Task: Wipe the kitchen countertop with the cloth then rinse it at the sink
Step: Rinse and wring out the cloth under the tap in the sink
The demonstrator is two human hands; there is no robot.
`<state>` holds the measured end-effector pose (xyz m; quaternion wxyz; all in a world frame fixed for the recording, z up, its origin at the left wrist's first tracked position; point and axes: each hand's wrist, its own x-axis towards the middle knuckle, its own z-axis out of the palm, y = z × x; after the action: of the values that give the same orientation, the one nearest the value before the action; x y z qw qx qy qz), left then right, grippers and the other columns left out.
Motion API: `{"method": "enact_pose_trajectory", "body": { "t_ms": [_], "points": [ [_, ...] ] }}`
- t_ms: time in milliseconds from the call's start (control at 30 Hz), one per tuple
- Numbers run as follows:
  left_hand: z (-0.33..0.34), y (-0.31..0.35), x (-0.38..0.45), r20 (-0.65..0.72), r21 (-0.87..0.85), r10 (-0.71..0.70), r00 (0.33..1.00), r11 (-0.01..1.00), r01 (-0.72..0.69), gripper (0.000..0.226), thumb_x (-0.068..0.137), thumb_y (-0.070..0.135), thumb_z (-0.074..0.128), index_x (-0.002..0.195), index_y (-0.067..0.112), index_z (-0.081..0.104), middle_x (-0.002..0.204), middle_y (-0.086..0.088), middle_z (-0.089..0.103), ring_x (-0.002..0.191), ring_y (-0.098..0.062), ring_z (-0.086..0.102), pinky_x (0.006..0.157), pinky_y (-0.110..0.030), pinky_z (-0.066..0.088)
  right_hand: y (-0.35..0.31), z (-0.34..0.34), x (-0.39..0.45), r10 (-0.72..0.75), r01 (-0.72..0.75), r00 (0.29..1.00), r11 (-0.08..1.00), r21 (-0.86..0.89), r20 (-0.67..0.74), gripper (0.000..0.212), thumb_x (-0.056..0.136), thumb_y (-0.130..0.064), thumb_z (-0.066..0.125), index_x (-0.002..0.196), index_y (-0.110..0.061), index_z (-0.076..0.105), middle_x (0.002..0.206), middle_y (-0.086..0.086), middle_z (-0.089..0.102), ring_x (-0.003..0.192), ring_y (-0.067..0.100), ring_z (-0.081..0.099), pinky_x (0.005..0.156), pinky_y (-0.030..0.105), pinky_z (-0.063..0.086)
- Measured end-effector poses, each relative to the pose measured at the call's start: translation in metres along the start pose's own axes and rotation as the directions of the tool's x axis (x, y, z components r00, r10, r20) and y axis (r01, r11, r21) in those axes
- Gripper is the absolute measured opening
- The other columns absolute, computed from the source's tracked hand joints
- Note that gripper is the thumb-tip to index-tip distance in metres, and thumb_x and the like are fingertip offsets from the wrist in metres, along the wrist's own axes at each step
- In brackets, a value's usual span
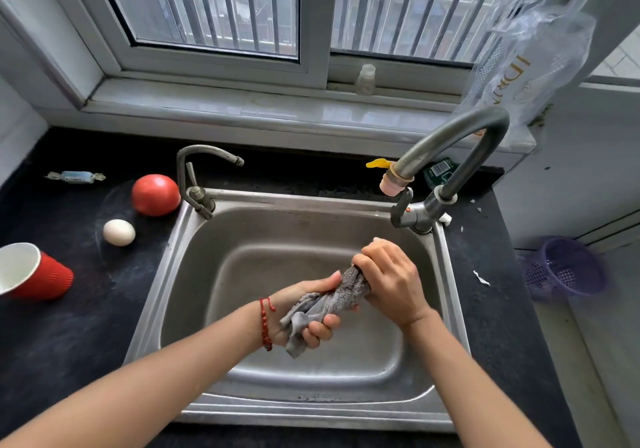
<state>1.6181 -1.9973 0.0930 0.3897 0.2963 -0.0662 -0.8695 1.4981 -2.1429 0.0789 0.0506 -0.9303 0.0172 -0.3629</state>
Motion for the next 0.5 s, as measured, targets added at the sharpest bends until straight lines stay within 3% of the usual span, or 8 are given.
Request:
{"method": "enact_pose_trajectory", "body": {
  "t_ms": [100, 167, 267, 367, 433, 500],
  "points": [
    [0.004, 0.004, -0.005, -0.069, 0.17, 0.066, 0.995, 0.984, -0.054, 0.05, 0.059, 0.05, 0.076, 0.092, 0.016, 0.059, 0.055, 0.004, 0.053, 0.036, -0.004, 0.043, 0.035, -0.011, 0.035, 0.007, -0.007, 0.008, -0.132, 0.132, 0.99, 0.991, -0.001, 0.056, 0.035, 0.065, 0.0, 0.07, 0.094, -0.007, 0.053, 0.073, 0.011, 0.064, 0.065, 0.027, 0.059, 0.061, 0.033, 0.052],
    [0.011, 0.006, -0.005, -0.186, 0.38, 0.167, 0.968, 0.921, -0.086, 0.026, 0.064, 0.03, 0.075, 0.077, 0.016, 0.058, 0.049, 0.004, 0.051, 0.033, -0.006, 0.041, 0.036, -0.011, 0.034, 0.009, -0.008, 0.01, -0.174, 0.177, 0.979, 0.984, -0.02, 0.104, 0.028, 0.068, -0.002, 0.069, 0.091, -0.008, 0.054, 0.067, 0.009, 0.06, 0.054, 0.025, 0.054, 0.047, 0.031, 0.047],
    [0.015, 0.011, 0.004, -0.428, 0.78, 0.395, 0.813, 0.615, 0.113, 0.025, 0.068, 0.016, 0.076, 0.065, 0.012, 0.051, 0.048, 0.002, 0.05, 0.037, -0.01, 0.041, 0.041, -0.018, 0.033, 0.009, -0.004, 0.006, -0.201, 0.224, 0.953, 0.972, -0.078, 0.225, 0.013, 0.069, -0.007, 0.061, 0.074, -0.012, 0.049, 0.058, 0.005, 0.05, 0.044, 0.022, 0.046, 0.034, 0.03, 0.037],
    [0.014, 0.013, 0.015, -0.461, 0.876, 0.627, 0.628, 0.207, 0.436, 0.017, 0.073, 0.026, 0.066, 0.072, 0.014, 0.053, 0.076, -0.013, 0.066, 0.066, -0.025, 0.06, 0.054, -0.025, 0.037, 0.006, 0.006, 0.004, -0.049, 0.099, 0.905, 0.991, -0.095, 0.423, 0.031, 0.049, -0.013, 0.068, 0.067, -0.016, 0.043, 0.052, 0.0, 0.051, 0.036, 0.02, 0.05, 0.03, 0.021, 0.029],
    [0.011, 0.013, 0.019, -0.404, 0.846, 0.697, 0.593, 0.038, 0.532, 0.018, 0.08, 0.027, 0.054, 0.085, 0.01, 0.058, 0.098, -0.016, 0.068, 0.093, -0.035, 0.061, 0.07, -0.032, 0.044, 0.001, 0.009, 0.009, 0.064, 0.009, 0.825, 0.992, -0.127, 0.562, 0.034, 0.04, -0.014, 0.077, 0.062, -0.013, 0.052, 0.053, 0.001, 0.058, 0.039, 0.023, 0.055, 0.033, 0.02, 0.031],
    [0.006, 0.012, 0.022, -0.381, 0.798, 0.701, 0.603, -0.08, 0.597, 0.026, 0.083, 0.026, 0.05, 0.099, 0.007, 0.057, 0.108, -0.017, 0.065, 0.102, -0.038, 0.058, 0.08, -0.037, 0.046, -0.004, 0.008, 0.015, 0.186, -0.138, 0.678, 0.982, -0.125, 0.711, 0.019, 0.061, -0.013, 0.07, 0.076, -0.008, 0.059, 0.076, 0.01, 0.068, 0.068, 0.032, 0.064, 0.051, 0.028, 0.038]
  ]
}}
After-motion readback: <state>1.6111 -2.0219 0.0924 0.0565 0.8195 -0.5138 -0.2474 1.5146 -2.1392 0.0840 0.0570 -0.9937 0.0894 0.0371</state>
